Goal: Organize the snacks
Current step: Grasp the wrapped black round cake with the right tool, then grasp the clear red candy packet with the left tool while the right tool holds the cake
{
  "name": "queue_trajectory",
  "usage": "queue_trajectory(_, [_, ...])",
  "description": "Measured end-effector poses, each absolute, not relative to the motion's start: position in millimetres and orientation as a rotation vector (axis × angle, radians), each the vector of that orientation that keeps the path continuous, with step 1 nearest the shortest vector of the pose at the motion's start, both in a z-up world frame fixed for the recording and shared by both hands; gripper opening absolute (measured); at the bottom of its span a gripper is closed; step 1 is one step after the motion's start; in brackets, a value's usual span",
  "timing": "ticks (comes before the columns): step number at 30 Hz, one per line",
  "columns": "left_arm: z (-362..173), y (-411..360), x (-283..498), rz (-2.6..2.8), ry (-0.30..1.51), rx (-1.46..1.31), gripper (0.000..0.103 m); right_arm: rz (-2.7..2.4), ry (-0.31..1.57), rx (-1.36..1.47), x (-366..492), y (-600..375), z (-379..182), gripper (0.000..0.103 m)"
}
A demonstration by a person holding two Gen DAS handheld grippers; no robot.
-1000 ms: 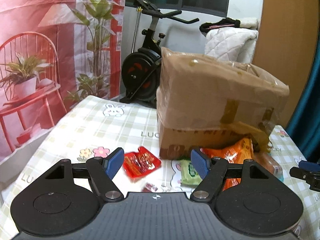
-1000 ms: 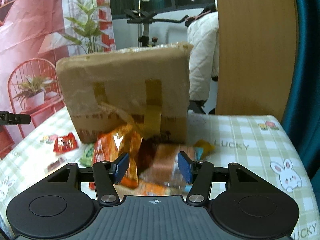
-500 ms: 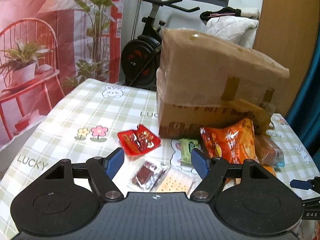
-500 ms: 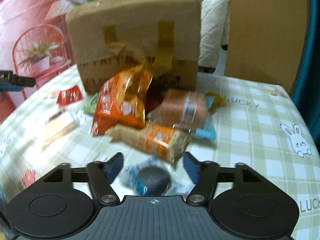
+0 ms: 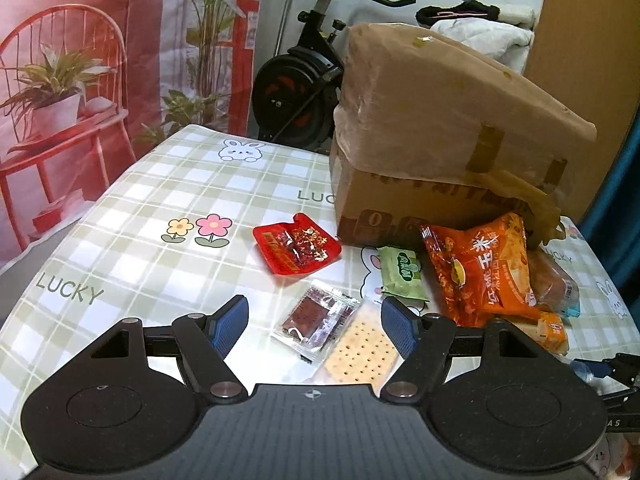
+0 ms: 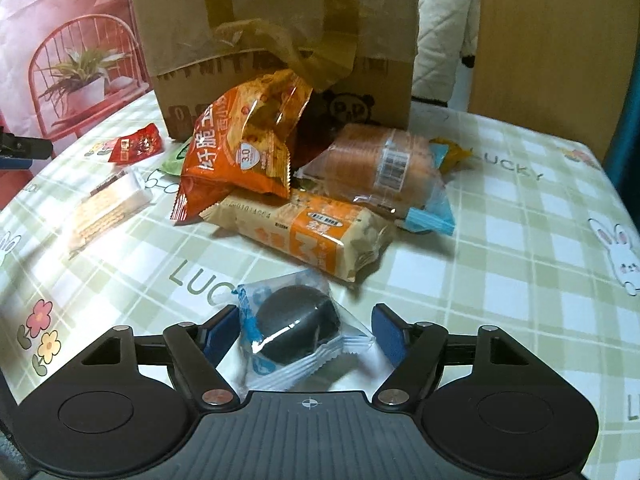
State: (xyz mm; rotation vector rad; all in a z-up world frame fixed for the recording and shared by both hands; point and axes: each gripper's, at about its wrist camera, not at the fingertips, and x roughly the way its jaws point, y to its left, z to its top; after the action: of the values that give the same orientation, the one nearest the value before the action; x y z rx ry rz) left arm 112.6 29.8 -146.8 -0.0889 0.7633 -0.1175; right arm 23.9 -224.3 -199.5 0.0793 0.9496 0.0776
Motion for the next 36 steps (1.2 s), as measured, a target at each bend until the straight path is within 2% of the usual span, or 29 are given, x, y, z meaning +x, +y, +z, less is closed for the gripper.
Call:
queue_trajectory(6, [-151,26,112,-0.132,0.781,-0.084,0.075,0.086,0.945,0.041,21,-216,-201,0.069])
queue_trajectory(11, [-154,24,112,-0.148,0.783,-0.070,0.075,0.084,0.928,0.024,20,-209,-200,0.049])
queue_trajectory(14, [-155,27,112,-0.154,0.794,-0.076,0.075,0.109,0.939,0.008,21,-203,-198,0.045])
queue_trajectory(19, [-159,34,117,-0.146,0.801,-0.084,0.072,0.111,0.915,0.049,22,-202,-185,0.043])
queue_trajectory(27, [-176,48,158,-0.117,0.814,-0.077,0.057,0.089,0.859,0.112,26,-204,-169,0.043])
queue_trajectory(32, [-201,37,176,-0.143,0.852,0.074,0.057,0.068,0.863,0.148,27,-208,-169,0.043])
queue_trajectory(36, [-211,33,172,-0.215,0.873,0.071,0.060,0.061,0.867,0.144,24,-210,-169,0.043])
